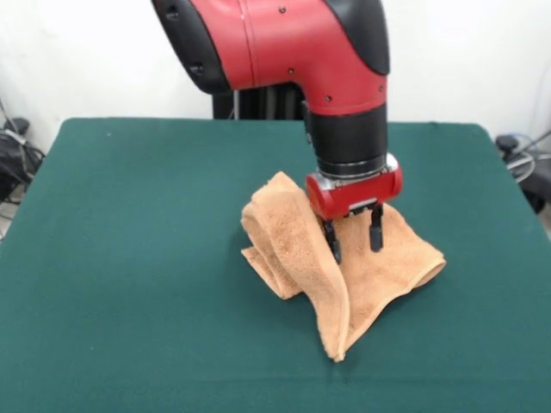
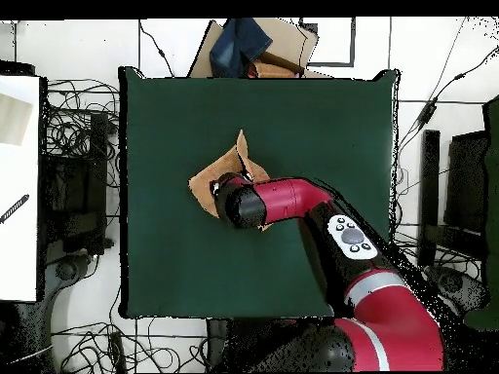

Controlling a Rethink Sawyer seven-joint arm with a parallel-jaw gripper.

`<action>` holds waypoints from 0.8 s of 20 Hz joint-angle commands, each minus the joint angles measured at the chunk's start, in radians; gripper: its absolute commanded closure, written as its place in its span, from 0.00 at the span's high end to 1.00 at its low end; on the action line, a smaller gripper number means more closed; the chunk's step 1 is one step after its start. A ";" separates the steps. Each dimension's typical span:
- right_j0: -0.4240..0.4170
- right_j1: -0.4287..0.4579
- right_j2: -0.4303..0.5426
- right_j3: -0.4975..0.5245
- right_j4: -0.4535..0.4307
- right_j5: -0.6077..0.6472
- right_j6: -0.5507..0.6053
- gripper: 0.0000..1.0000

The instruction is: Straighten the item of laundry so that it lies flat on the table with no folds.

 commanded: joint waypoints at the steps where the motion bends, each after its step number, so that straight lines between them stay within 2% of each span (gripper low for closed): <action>1: 0.039 0.027 -0.050 0.038 -0.067 -0.079 0.098 1.00; 5: 0.053 0.008 -0.075 0.036 -0.069 -0.087 0.119 1.00; 11: -0.022 -0.098 -0.030 0.009 -0.041 0.114 -0.032 1.00; 16: 0.032 -0.125 -0.108 -0.036 -0.075 0.132 0.000 1.00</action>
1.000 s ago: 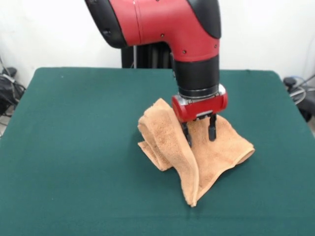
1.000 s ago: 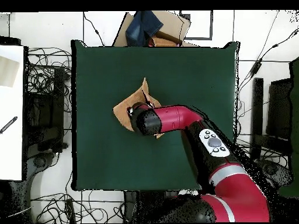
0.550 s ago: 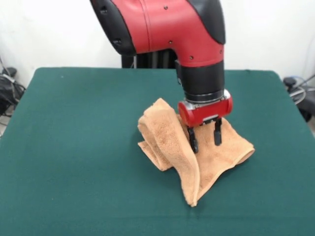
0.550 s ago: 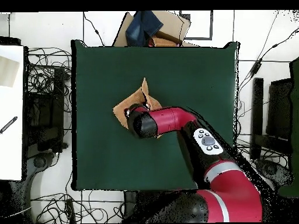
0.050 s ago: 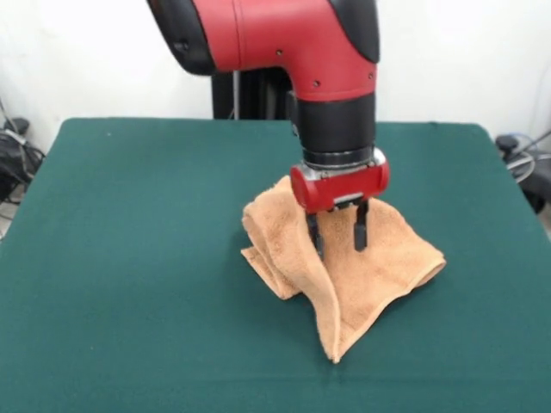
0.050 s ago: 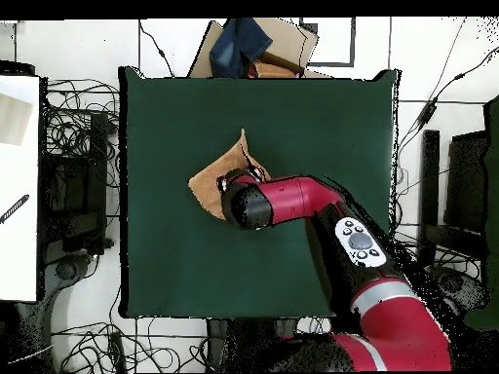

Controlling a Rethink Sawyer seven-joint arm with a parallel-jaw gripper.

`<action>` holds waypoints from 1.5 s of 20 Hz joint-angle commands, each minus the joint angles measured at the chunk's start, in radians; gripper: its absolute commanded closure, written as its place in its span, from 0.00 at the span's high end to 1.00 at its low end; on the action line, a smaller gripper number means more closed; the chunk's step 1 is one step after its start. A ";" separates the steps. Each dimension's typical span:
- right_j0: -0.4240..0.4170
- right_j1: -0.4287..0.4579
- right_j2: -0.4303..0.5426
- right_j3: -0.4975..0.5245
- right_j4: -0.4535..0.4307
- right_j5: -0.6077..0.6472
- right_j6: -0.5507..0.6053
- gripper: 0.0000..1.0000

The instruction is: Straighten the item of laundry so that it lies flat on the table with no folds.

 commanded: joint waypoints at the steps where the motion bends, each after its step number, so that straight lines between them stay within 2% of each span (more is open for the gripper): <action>1: 0.048 -0.061 -0.101 -0.049 -0.065 0.130 0.014 1.00; 11: -0.008 0.032 -0.083 -0.094 -0.114 0.036 -0.022 1.00; 15: 0.020 0.076 -0.112 -0.091 -0.142 -0.064 0.057 1.00; 19: 0.051 0.077 -0.134 -0.090 -0.140 -0.074 0.095 1.00; 22: 0.070 0.045 -0.147 -0.056 -0.119 -0.059 0.119 1.00; 27: 0.141 -0.130 -0.167 0.074 -0.023 0.055 0.174 1.00; 30: 0.156 -0.215 -0.158 0.117 0.034 0.143 0.155 1.00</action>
